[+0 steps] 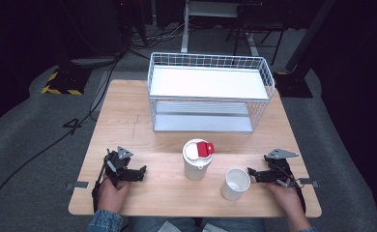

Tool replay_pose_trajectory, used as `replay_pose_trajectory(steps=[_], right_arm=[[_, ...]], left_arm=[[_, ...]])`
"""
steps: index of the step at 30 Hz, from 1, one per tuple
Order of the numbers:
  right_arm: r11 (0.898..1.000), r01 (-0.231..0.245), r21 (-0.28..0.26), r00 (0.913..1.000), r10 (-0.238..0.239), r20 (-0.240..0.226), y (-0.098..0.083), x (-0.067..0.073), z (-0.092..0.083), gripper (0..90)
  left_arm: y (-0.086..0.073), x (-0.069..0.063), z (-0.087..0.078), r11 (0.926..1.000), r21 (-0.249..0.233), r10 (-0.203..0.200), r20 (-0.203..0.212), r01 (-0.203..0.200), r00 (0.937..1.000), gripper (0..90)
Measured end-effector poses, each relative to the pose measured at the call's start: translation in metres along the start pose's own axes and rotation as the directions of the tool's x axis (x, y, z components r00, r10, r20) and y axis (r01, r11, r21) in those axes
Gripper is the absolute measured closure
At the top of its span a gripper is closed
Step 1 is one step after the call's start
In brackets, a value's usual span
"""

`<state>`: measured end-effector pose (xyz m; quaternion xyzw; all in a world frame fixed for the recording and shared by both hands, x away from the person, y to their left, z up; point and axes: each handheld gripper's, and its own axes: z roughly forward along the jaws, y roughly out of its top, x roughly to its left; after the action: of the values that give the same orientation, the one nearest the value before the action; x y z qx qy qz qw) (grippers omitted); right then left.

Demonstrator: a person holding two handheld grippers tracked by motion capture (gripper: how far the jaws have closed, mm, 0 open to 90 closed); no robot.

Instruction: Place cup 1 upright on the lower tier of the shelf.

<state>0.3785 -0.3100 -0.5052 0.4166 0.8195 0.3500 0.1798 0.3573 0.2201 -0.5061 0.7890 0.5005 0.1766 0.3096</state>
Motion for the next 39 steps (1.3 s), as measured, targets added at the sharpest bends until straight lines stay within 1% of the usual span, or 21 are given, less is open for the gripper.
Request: replay_pose_trajectory(steps=[3, 5, 6, 16, 25, 27, 29, 31, 38, 39], right_arm=[[1.0, -0.006, 0.0, 1.0, 0.006, 0.007, -0.001, 0.001, -0.001, 7.1], [1.0, -0.004, 0.002, 0.9999, 0.004, 0.013, -0.002, 0.002, -0.002, 6.6], [1.0, -0.01, 0.002, 0.9998, 0.01, 0.018, -0.002, 0.002, -0.002, 6.6], [1.0, -0.012, 0.002, 0.9997, 0.012, 0.022, -0.003, 0.002, -0.003, 6.6], [1.0, -0.03, 0.003, 0.9987, 0.03, 0.041, -0.007, 0.002, -0.008, 6.6], [1.0, -0.031, 0.002, 0.9988, 0.031, 0.037, -0.008, 0.001, -0.009, 7.1], [1.0, -0.021, 0.003, 0.9987, 0.021, 0.046, -0.009, 0.001, -0.012, 7.4], [1.0, -0.012, -0.007, 0.9986, 0.012, 0.051, -0.009, 0.001, -0.016, 7.5], [0.998, 0.002, -0.062, 0.9995, -0.001, 0.031, -0.008, 0.004, -0.034, 7.6], [0.997, -0.005, -0.072, 0.9997, 0.007, 0.024, -0.008, 0.005, -0.036, 7.6]], left_arm=[[0.002, 0.002, 0.002, 0.9999, 0.002, 0.01, 0.011, -0.01, 0.9999, 0.3], [0.003, 0.002, 0.003, 1.0, -0.001, 0.008, 0.005, -0.008, 1.0, 0.3], [0.003, 0.002, 0.003, 1.0, 0.0, 0.005, 0.004, -0.005, 1.0, 0.4], [0.003, 0.002, 0.003, 1.0, -0.001, 0.004, 0.004, -0.004, 1.0, 0.4], [0.003, 0.002, 0.003, 1.0, 0.0, 0.004, 0.003, -0.004, 1.0, 0.4], [0.003, 0.002, 0.003, 1.0, -0.002, 0.003, 0.003, -0.003, 1.0, 0.4], [0.003, 0.002, 0.003, 1.0, -0.002, 0.003, 0.003, -0.003, 1.0, 0.4], [0.003, 0.002, 0.003, 1.0, -0.001, 0.003, 0.003, -0.003, 1.0, 0.4], [0.003, 0.002, 0.003, 1.0, -0.001, 0.003, 0.003, -0.003, 1.0, 0.4], [0.003, 0.002, 0.003, 1.0, -0.001, 0.004, 0.003, -0.004, 1.0, 0.4]])
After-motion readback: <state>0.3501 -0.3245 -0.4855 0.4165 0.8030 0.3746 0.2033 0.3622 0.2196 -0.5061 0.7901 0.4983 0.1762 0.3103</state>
